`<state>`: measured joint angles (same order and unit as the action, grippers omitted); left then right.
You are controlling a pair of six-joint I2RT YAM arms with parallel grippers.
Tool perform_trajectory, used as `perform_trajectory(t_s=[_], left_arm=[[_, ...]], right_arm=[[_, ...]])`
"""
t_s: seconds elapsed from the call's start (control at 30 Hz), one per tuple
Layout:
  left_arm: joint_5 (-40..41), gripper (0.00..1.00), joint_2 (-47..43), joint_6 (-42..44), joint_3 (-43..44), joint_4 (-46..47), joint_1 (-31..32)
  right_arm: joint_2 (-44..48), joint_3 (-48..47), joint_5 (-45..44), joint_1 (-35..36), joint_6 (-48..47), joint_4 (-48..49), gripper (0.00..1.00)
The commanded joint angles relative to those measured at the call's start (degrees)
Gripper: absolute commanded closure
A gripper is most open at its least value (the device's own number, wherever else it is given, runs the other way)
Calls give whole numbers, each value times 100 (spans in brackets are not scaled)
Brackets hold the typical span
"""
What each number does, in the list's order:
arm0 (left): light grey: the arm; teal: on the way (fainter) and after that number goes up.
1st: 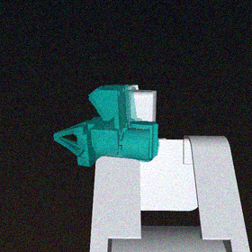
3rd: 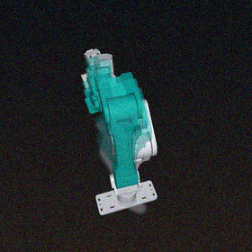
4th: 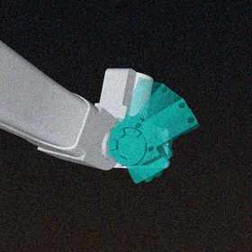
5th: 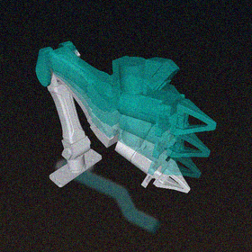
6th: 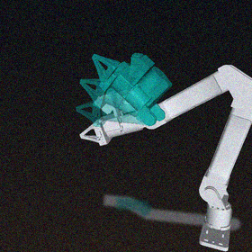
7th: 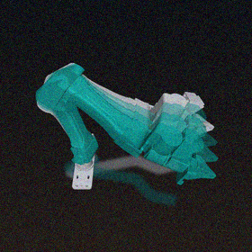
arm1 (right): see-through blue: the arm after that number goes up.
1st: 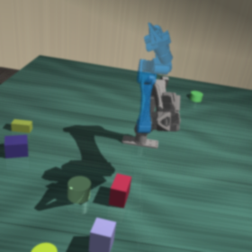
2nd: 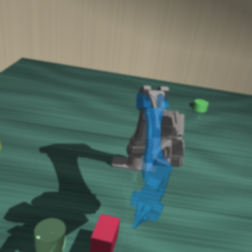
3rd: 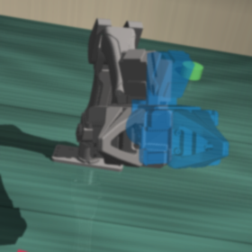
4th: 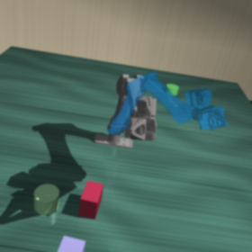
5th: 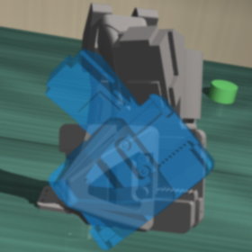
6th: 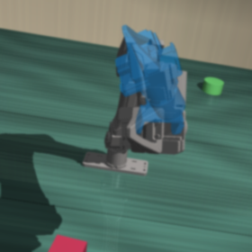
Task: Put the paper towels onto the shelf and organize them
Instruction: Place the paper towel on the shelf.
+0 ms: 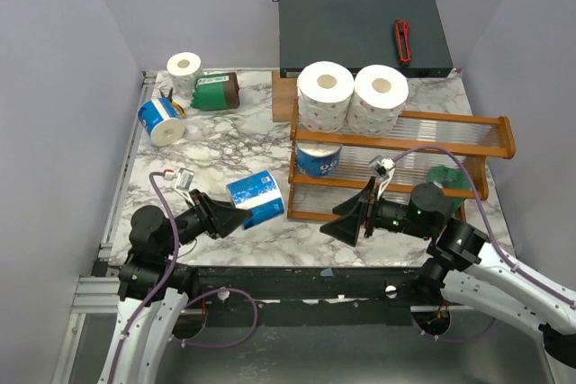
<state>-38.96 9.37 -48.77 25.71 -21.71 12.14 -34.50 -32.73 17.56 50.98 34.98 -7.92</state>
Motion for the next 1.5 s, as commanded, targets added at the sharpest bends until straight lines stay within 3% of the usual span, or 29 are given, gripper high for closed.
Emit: perform_trajectory(t_s=[0.0,0.3,0.6,0.93,1.03,1.17,1.33,1.47], left_arm=[[-908,91,-57,-342,-138,1216,39],[-1749,91,178,-1356,-708,3379,136],[-1920,91,466,-1733,-853,4199,244],[-1917,92,853,-1846,-795,4437,275],[-1854,95,949,-1590,-520,3904,317],[-1276,98,1106,-319,375,1859,688],[-644,97,1360,-14,882,1279,1299],[291,98,1818,642,1580,116,1849]], right_arm=[[44,16,322,5,113,499,0],[-639,343,634,-1,848,2386,0],[-1280,58,762,3,851,2842,2],[-1438,-167,730,11,670,2881,4],[-1297,-210,545,9,535,2613,4],[-853,-306,91,12,177,1875,4],[-316,-526,-525,12,-260,838,4],[144,-613,-1100,17,-383,130,4]])
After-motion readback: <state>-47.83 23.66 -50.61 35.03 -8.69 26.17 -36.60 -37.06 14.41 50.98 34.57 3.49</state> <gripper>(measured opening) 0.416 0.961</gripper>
